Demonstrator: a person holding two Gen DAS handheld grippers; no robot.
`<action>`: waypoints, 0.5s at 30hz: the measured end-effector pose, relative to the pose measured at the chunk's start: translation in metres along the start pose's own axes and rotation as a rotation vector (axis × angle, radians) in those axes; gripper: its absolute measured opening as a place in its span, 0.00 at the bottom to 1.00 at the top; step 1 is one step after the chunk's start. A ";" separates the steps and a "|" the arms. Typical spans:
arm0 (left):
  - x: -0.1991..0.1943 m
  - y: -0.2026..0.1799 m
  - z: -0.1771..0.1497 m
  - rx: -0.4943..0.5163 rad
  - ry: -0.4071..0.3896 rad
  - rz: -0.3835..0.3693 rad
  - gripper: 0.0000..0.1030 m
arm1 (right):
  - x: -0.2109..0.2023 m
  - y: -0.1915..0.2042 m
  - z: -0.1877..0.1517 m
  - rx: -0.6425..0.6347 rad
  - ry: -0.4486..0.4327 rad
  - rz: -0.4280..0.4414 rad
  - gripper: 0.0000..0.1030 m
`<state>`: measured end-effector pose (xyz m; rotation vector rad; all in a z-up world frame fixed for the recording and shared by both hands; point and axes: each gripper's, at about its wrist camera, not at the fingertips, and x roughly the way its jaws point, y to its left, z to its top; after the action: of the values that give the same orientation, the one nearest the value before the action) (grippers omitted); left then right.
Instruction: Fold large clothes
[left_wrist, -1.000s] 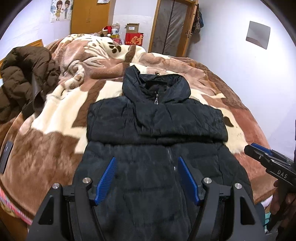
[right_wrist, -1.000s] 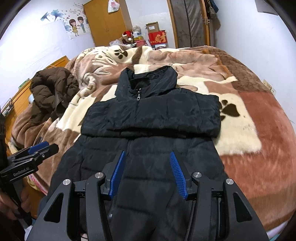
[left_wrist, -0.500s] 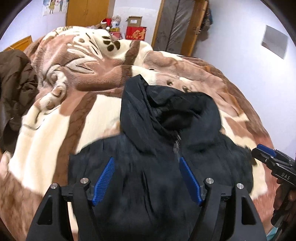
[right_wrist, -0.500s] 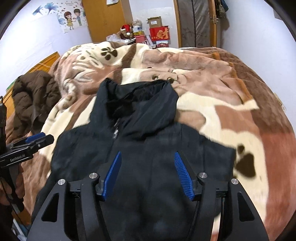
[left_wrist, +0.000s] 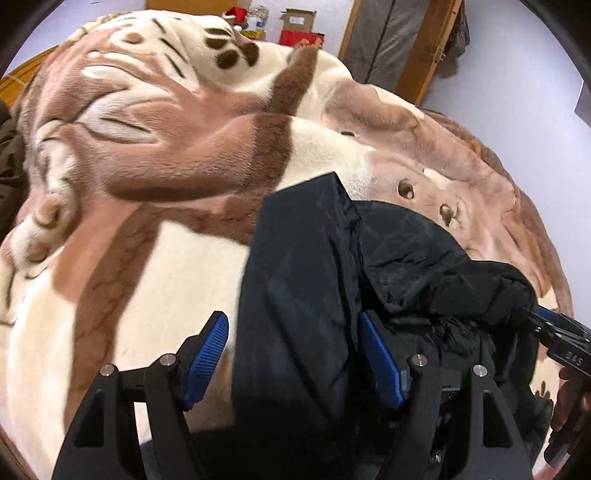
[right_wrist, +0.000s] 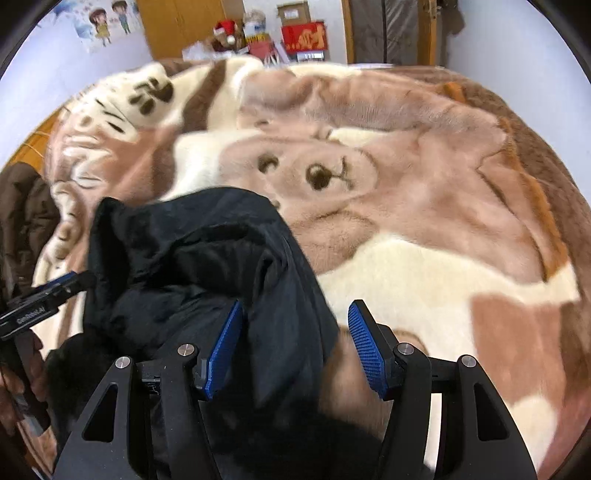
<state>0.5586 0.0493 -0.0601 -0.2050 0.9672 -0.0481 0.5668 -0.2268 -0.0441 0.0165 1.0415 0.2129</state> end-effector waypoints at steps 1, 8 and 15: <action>0.005 -0.002 0.001 0.007 0.001 -0.004 0.72 | 0.009 0.000 0.002 -0.001 0.024 0.004 0.58; -0.020 -0.006 -0.009 0.039 -0.067 -0.039 0.08 | -0.019 0.015 -0.008 -0.034 -0.048 0.017 0.12; -0.125 0.002 -0.044 0.029 -0.216 -0.136 0.07 | -0.126 0.024 -0.055 -0.029 -0.218 0.083 0.11</action>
<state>0.4511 0.0611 0.0171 -0.2437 0.7360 -0.1621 0.4544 -0.2312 0.0388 0.0550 0.8209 0.2947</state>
